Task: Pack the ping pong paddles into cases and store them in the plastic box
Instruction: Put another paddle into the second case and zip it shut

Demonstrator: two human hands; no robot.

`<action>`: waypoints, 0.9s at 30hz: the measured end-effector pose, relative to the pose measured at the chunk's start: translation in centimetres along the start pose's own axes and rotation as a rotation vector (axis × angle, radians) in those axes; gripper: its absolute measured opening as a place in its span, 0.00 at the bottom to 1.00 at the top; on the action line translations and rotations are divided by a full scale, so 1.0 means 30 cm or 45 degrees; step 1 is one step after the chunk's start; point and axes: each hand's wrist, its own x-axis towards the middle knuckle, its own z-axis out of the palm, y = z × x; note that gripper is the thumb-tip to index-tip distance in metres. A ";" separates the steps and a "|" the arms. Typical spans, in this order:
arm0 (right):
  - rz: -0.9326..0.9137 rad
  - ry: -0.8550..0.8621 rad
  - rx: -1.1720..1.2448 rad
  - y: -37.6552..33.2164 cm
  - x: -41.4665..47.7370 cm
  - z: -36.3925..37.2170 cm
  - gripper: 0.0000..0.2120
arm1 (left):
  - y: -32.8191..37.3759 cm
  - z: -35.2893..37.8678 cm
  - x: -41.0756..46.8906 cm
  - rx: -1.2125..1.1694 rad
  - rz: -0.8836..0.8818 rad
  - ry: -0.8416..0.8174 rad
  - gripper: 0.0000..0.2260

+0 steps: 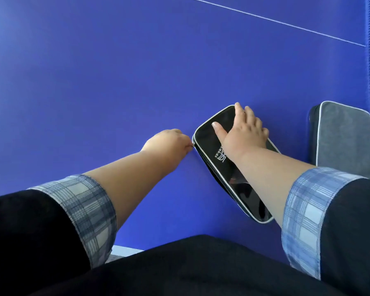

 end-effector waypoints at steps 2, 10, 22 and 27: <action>0.036 -0.049 0.016 -0.009 0.007 -0.006 0.43 | 0.015 0.010 -0.011 -0.033 -0.064 0.003 0.10; -0.031 -0.390 0.194 0.114 -0.075 -0.095 0.47 | 0.063 0.011 -0.047 -0.064 -0.236 0.029 0.10; -0.353 -0.114 0.000 0.113 -0.256 -0.092 0.45 | 0.171 -0.060 0.098 -0.106 -0.199 0.094 0.09; -0.445 -0.223 -0.154 0.062 -0.196 -0.011 0.44 | 0.165 -0.019 0.082 -0.132 -0.223 0.119 0.08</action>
